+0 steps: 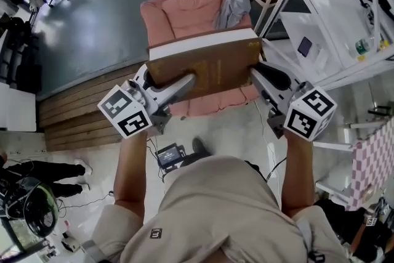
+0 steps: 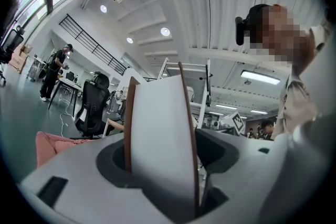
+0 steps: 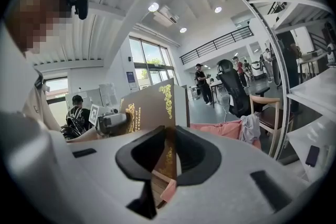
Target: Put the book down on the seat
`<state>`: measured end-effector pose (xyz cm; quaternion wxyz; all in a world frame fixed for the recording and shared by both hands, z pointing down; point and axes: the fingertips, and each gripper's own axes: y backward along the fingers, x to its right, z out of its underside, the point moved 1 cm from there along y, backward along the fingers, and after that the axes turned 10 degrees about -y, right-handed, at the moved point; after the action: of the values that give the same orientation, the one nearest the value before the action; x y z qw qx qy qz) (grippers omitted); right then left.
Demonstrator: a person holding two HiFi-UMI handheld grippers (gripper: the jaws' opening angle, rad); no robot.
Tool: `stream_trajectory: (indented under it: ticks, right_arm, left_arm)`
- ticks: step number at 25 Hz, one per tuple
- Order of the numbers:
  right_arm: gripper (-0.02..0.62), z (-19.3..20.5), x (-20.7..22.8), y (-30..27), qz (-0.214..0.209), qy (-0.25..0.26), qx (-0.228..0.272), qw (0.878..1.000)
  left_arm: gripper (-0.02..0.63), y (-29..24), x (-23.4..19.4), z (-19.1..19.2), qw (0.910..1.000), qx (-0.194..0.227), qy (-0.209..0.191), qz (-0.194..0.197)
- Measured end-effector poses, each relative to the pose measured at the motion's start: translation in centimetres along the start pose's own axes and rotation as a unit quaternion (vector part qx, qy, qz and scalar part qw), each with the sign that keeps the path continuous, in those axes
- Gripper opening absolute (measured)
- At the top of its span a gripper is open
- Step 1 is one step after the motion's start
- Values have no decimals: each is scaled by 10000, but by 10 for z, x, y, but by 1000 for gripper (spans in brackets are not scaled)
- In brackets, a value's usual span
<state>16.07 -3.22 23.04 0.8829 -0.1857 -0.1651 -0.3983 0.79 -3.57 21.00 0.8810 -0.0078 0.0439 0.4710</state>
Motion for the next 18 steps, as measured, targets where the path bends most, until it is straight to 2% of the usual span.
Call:
stream_trajectory:
  ticks: [9,14,18]
  right_arm:
    - [48,-10,-14,-53,-7,203,-93,9997]
    - [46,-16,-7,-91,-284,264,-232,9990]
    - [46,-23,12,-134,-654,246,-429,9966]
  left_arm:
    - [293,25,-47,-8,9997,105,-139,-168]
    - [302,33,-79,-5,9983,88,-189,-553]
    - [310,31,-113,0,9943,-41,-228,-1040]
